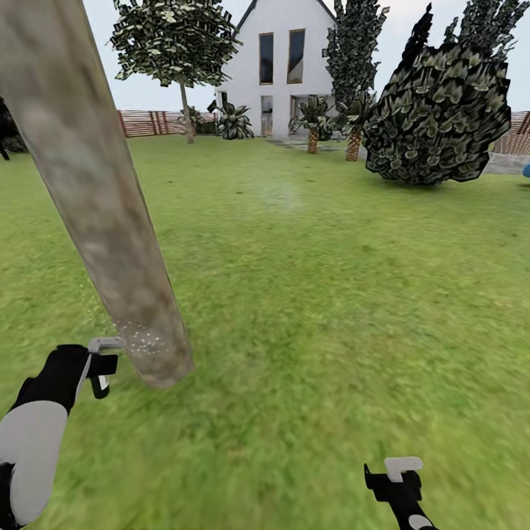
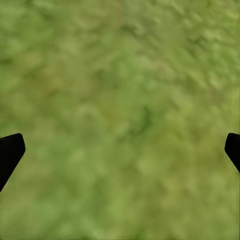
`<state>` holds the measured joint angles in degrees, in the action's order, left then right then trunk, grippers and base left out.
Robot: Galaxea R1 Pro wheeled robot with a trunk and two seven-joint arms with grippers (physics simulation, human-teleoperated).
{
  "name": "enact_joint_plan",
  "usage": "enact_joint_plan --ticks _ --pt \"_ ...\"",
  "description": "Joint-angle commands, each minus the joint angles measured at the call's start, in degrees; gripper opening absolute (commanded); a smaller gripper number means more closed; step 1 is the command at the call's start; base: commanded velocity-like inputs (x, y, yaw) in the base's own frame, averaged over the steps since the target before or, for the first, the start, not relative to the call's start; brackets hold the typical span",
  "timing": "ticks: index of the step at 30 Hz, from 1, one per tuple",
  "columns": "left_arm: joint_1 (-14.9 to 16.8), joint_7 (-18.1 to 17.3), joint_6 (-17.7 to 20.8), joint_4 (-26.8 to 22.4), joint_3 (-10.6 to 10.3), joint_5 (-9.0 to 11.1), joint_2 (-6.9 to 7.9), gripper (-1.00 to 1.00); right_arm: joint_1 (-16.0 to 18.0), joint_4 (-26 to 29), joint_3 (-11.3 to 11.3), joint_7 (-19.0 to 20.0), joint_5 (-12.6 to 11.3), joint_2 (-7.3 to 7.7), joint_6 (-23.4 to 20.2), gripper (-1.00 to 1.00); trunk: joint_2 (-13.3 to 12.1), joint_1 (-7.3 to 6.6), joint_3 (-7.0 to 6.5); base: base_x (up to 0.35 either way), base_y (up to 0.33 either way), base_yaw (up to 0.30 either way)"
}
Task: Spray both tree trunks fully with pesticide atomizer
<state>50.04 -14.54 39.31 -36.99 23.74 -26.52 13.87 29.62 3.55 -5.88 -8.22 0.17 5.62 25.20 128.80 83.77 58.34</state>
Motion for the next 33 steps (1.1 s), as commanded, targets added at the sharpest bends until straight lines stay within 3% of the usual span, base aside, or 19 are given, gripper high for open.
enact_joint_plan --ticks 1,16,24,33 --pt "0.0 -0.1 0.0 0.0 0.1 0.0 0.05 -1.00 0.0 0.0 0.0 0.0 0.0 0.18 0.0 1.00 0.0 0.00 0.00 0.000 0.000 0.007" --pt "0.0 0.1 0.0 -2.7 0.2 0.1 0.02 -1.00 0.0 0.0 0.0 0.0 0.0 0.16 -0.1 1.00 0.0 0.00 0.00 0.060 -0.204 0.004" --pt "0.0 0.2 0.0 -2.7 0.2 0.1 0.02 -1.00 0.0 0.0 0.0 0.0 0.0 0.02 0.0 1.00 0.0 0.00 0.00 0.000 -0.276 0.232" --pt "0.0 0.2 0.0 -2.7 0.1 0.0 0.02 -1.00 0.0 0.0 0.0 0.0 0.0 0.35 0.0 1.00 0.0 0.00 0.00 0.103 -0.256 0.015"
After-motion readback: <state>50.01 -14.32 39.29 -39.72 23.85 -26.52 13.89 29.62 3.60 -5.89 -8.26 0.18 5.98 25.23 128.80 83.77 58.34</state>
